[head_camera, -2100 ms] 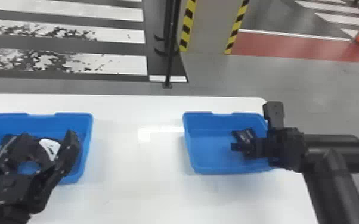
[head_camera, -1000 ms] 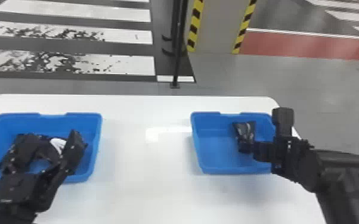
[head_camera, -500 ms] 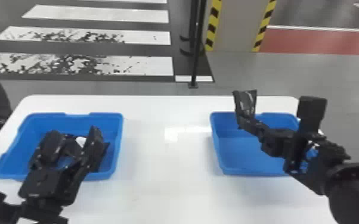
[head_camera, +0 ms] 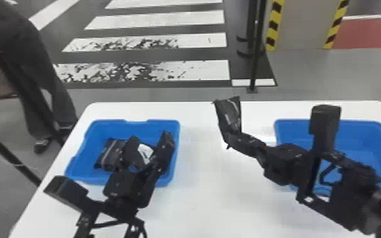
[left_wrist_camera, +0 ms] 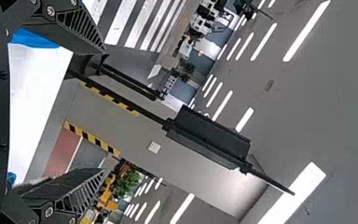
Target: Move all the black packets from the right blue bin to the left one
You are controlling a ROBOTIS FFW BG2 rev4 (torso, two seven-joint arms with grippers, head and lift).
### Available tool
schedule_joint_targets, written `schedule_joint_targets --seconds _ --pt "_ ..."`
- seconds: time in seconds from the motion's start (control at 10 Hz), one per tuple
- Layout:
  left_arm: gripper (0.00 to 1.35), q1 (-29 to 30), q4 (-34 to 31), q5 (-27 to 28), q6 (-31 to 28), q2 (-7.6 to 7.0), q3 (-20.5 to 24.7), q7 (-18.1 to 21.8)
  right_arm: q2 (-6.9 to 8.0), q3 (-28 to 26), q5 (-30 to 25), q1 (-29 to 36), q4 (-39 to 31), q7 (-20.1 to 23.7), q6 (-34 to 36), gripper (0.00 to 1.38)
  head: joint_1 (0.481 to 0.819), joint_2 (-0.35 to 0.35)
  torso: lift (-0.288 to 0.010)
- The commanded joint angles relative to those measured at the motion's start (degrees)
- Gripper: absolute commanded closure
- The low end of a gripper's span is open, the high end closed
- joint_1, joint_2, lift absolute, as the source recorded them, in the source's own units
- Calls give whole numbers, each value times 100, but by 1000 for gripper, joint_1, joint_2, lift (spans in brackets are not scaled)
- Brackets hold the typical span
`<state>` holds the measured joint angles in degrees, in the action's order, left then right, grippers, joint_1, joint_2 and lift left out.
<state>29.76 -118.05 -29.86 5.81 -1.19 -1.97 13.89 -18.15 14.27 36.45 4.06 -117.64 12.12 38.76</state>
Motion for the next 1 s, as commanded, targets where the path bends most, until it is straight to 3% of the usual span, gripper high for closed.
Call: schedule_joint_targets --seconds 0.0,0.4,0.9 --pt "134 -51 0 -98 -46 -21 -88 53 -92 470 274 -140 71 27 -37 1213 695 171 -140" --pt "134 -121 0 -133 -271 -48 -145 141 -189 1155 662 -407 127 63 -122 1213 695 243 -140" --pt "183 -150 0 -53 -749 -30 -65 141 -250 1555 971 -477 57 71 -136 1213 695 306 -140"
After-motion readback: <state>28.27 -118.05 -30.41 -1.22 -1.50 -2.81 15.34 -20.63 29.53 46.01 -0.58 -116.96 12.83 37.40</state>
